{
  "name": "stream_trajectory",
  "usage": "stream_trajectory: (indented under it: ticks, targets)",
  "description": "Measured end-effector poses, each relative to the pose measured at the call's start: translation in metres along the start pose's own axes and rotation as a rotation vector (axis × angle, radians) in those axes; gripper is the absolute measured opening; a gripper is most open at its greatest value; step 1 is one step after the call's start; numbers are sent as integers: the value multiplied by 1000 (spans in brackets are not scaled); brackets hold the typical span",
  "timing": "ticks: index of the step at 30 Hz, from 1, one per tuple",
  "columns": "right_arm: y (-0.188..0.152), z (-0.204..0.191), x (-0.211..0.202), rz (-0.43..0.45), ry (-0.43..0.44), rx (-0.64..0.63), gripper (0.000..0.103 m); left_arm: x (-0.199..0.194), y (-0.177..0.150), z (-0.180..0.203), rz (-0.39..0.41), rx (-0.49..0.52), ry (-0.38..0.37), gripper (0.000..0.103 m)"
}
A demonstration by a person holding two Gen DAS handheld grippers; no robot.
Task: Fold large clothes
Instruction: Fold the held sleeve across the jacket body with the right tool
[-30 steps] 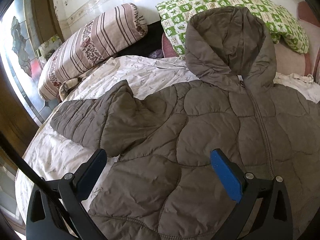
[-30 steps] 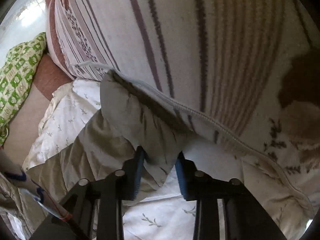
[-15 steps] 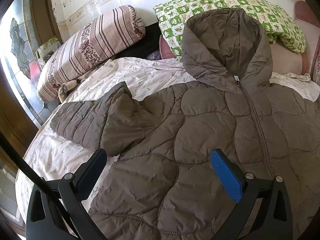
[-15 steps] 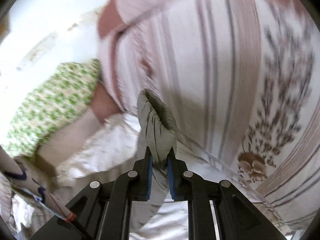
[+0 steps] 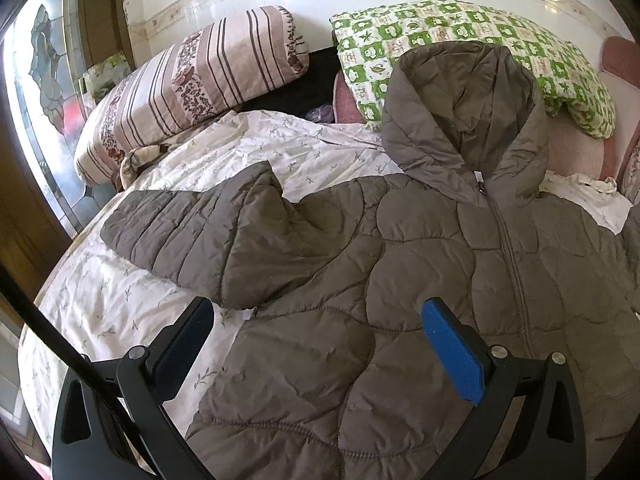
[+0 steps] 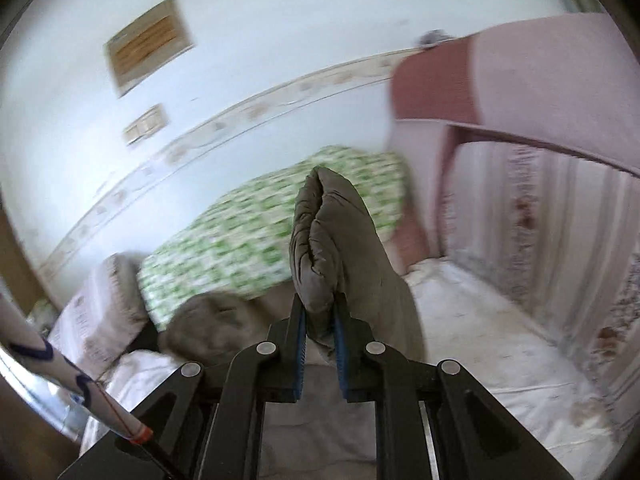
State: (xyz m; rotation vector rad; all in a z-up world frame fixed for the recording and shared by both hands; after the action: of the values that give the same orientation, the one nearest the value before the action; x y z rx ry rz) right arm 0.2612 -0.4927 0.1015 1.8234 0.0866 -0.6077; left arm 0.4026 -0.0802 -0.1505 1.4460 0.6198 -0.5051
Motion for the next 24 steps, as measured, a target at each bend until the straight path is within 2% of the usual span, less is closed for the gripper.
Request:
stream_trajectory:
  ticks: [5, 8, 12, 20, 23, 24]
  targets:
    - [-18, -62, 13, -50, 159, -10, 14, -2, 3, -6, -1, -23, -13, 103]
    - [-39, -86, 32, -94, 218, -17, 14, -2, 4, -10, -2, -38, -11, 103]
    - [-81, -113, 73, -202, 298, -4, 13, -1, 5, -12, -5, -51, -2, 103]
    - [-195, -154, 159, -453, 412, 12, 13, 3, 7, -16, -6, -65, 18, 103]
    - [-223, -169, 176, -492, 455, 12, 14, 3, 7, -17, 2, -70, 27, 103]
    - [-228, -174, 179, -502, 473, 7, 18, 3, 8, -18, 1, -73, 27, 103]
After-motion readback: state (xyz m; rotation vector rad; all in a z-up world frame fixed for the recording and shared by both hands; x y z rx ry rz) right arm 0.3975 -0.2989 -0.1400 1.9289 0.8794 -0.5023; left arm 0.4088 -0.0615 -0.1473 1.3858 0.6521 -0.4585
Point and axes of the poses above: each gripper's, at about its wrist camera, not at the fingertips, and x roughly the way its jaws point, z to its right, y to its top, the point moved 1 cm from there along x, roughly the way its jaws point, and after that the axes turned 11 degrees about -x, right-handed, at the moved point
